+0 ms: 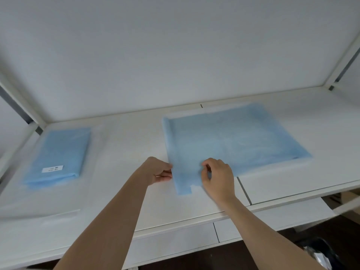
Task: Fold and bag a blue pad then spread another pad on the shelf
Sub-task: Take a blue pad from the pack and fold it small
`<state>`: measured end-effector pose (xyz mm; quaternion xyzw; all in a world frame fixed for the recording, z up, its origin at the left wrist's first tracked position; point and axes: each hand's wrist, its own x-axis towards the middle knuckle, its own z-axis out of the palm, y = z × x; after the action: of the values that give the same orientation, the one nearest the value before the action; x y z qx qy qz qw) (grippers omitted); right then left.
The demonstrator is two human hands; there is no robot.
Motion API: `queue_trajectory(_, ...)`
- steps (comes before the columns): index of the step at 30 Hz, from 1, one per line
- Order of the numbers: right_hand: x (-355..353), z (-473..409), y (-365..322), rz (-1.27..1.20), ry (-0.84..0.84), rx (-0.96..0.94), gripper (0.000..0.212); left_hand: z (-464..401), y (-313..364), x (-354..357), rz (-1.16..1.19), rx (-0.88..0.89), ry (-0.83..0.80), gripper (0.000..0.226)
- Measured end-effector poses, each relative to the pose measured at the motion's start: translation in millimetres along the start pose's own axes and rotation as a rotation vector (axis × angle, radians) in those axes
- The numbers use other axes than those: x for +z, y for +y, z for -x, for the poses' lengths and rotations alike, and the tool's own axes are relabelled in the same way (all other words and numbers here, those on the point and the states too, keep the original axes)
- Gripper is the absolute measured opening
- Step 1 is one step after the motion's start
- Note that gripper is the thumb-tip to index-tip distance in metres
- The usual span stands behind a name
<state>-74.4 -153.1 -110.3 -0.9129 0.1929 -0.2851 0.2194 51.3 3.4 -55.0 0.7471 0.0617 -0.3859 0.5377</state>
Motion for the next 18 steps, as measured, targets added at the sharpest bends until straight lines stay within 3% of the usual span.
queue_trajectory(18,1.1,2.2,1.3,0.010,-0.003,-0.056,0.008,1.8,7.4,1.2,-0.088,0.029,0.063,0.019)
